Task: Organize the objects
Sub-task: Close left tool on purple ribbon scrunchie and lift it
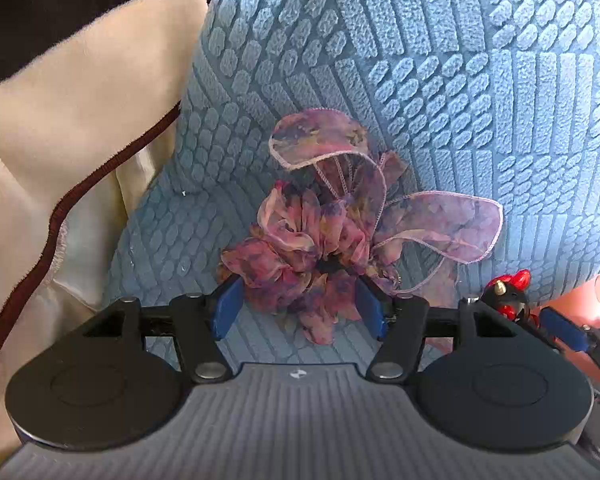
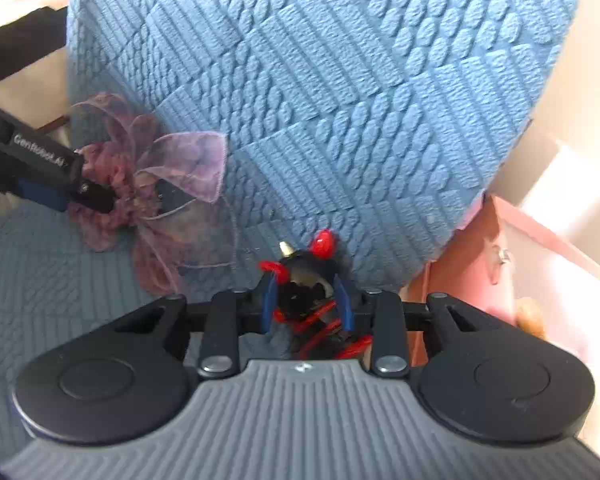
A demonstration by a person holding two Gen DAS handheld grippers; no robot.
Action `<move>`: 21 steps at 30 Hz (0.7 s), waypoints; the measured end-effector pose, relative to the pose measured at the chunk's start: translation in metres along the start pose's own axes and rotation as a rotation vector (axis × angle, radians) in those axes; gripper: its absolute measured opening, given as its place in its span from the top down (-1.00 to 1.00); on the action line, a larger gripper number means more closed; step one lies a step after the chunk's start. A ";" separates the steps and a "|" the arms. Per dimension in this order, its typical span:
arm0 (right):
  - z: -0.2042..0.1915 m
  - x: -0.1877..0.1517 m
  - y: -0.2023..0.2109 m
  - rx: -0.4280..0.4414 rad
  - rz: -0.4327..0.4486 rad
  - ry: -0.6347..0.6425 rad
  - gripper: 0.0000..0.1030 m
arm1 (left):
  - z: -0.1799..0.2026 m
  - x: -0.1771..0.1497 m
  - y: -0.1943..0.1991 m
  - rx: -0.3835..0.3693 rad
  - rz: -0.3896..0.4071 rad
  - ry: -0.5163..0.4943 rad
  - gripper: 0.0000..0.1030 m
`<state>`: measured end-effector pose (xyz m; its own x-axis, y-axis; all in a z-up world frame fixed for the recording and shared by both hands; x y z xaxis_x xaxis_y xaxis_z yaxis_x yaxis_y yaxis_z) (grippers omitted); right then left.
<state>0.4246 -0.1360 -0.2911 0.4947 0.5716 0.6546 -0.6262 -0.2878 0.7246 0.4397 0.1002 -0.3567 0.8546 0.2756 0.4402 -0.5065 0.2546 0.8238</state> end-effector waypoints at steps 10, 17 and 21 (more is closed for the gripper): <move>-0.020 -0.008 -0.030 -0.164 -0.082 0.199 -0.24 | -0.004 0.002 -0.005 -0.005 -0.035 0.012 -0.30; -0.030 -0.007 -0.050 -0.179 -0.110 0.199 -0.14 | -0.001 0.006 -0.014 -0.012 -0.040 0.004 -0.59; -0.034 0.001 -0.050 -0.155 -0.098 0.080 -0.13 | 0.005 0.006 -0.018 0.002 -0.036 -0.028 -0.62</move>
<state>0.4363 -0.0948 -0.3339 0.5119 0.6523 0.5590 -0.6657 -0.1101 0.7381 0.4541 0.0923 -0.3670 0.8752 0.2403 0.4199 -0.4750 0.2618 0.8402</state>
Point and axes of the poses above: each gripper's, at about its wrist camera, not at the fingertips, and y roughly against the way its jaws point, z to its right, x to its top, the point moved 8 cm from there along -y, roughly the way its jaws point
